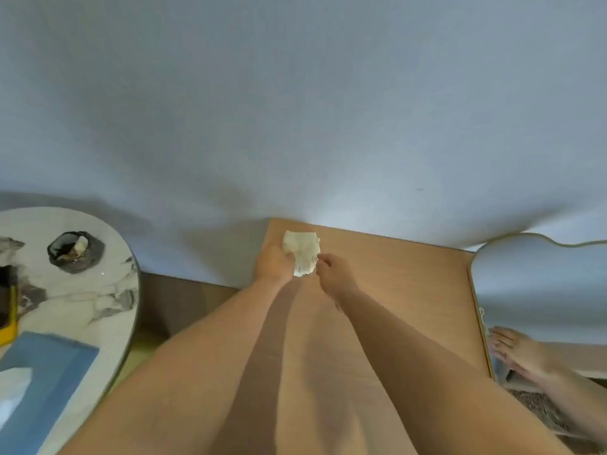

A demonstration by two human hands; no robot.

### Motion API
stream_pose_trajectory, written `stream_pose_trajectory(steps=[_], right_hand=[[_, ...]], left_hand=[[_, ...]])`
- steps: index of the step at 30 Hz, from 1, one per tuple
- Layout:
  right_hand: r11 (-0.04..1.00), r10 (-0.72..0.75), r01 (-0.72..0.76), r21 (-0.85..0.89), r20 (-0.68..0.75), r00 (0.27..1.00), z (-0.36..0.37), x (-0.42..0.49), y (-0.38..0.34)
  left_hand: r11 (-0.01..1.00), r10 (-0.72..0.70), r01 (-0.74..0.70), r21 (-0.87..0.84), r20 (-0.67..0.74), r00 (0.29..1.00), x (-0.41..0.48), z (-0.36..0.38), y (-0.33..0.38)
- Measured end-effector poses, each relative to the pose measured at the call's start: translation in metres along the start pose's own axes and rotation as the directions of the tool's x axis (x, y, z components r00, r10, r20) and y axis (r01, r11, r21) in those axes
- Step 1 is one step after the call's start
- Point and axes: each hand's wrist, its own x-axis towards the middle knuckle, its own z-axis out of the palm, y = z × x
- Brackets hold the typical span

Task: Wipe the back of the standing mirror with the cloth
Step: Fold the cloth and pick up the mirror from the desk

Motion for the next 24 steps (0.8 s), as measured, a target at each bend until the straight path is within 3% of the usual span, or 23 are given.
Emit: stream_pose_trajectory(steps=[10, 13, 16, 18, 20, 22, 24], right_hand=[[0.999, 0.027, -0.027, 0.037, 0.025, 0.999, 0.007, 0.053, 0.004], [0.992, 0.094, -0.097, 0.076, 0.044, 0.995, 0.002, 0.058, 0.003], [0.964, 0.154, -0.146, 0.223, -0.018, 0.988, -0.011, 0.053, 0.001], [0.916, 0.219, -0.210, 0.343, 0.013, 0.976, -0.024, 0.046, 0.001], [0.835, 0.228, -0.282, 0.473, 0.169, 0.959, -0.043, 0.030, 0.002], [0.693, 0.145, -0.308, 0.652, 0.293, 0.945, -0.067, 0.009, 0.007], [0.564, 0.062, -0.262, 0.783, 0.276, 0.959, -0.096, -0.020, 0.015]], left_hand=[[0.982, -0.191, 0.191, -0.008, -0.019, 0.981, 0.046, 0.029, 0.010], [0.969, -0.205, 0.199, -0.150, -0.027, 0.978, 0.041, 0.033, 0.013], [0.931, -0.172, 0.164, -0.326, 0.005, 0.985, 0.025, 0.031, 0.023], [0.862, -0.152, 0.170, -0.477, 0.076, 0.985, 0.008, 0.030, 0.033], [0.745, -0.118, 0.204, -0.636, 0.175, 0.977, -0.016, 0.029, 0.047], [0.638, -0.065, 0.231, -0.735, 0.248, 0.967, -0.041, 0.033, 0.060], [0.619, 0.003, 0.207, -0.758, 0.266, 0.964, -0.069, 0.043, 0.073]])
